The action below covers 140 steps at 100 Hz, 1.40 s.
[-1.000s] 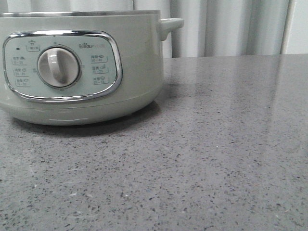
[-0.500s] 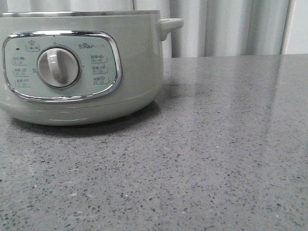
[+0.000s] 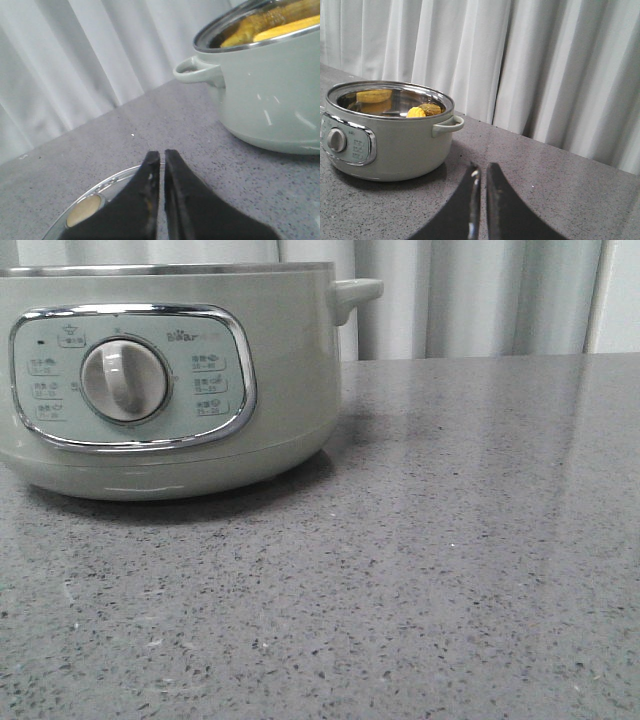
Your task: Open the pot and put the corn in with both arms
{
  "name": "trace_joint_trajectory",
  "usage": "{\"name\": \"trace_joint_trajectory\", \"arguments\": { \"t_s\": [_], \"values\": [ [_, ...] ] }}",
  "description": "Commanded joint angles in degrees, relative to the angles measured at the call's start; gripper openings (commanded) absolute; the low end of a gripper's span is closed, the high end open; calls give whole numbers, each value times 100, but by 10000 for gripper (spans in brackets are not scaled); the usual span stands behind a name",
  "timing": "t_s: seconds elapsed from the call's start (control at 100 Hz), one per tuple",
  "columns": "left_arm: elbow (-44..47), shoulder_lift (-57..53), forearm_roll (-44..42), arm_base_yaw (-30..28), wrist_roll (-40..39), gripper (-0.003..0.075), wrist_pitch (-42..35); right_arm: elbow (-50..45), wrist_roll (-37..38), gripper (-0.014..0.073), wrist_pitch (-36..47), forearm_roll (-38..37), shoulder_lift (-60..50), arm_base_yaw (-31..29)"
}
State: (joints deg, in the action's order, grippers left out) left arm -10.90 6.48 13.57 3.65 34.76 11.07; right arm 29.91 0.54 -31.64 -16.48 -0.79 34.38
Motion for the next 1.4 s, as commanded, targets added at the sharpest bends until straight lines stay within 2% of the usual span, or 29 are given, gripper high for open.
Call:
{"name": "trace_joint_trajectory", "arguments": {
  "t_s": [0.0, 0.12, 0.17, 0.24, 0.29, 0.36, 0.41, 0.46, 0.51, 1.39],
  "values": [
    [165, -62, 111, 46, -7, -18, -1211, 121, -4, -50, 432, -131, -26, -12],
    [471, -343, -400, 46, -7, -18, -1290, 121, -4, -50, 432, -131, -26, -12],
    [578, -460, -655, 46, -293, -18, -1341, 121, -4, -50, 432, -131, -26, -12],
    [765, -632, -1241, 46, -1595, -18, -1260, 121, -4, -50, 432, -131, -26, -12],
    [941, -769, -1725, 46, -2900, -18, -1107, 121, -4, -50, 432, -131, -26, -12],
    [1217, -867, -2141, 46, -4314, -18, -803, 121, -4, -50, 432, -131, -26, -12],
    [1247, -856, -2201, 46, -5012, -18, -277, 121, -4, -50, 432, -131, -26, -12],
    [1246, -856, -2225, 46, -5363, -18, 389, 121, -4, -50, 432, -131, -26, -12],
    [1246, -856, -2225, 46, -5387, -18, 728, 121, -4, -50, 432, -131, -26, -12],
    [1246, -856, -2226, 46, -5387, -18, 727, 121, -4, -50, 432, -131, -26, -12]
  ]
}}
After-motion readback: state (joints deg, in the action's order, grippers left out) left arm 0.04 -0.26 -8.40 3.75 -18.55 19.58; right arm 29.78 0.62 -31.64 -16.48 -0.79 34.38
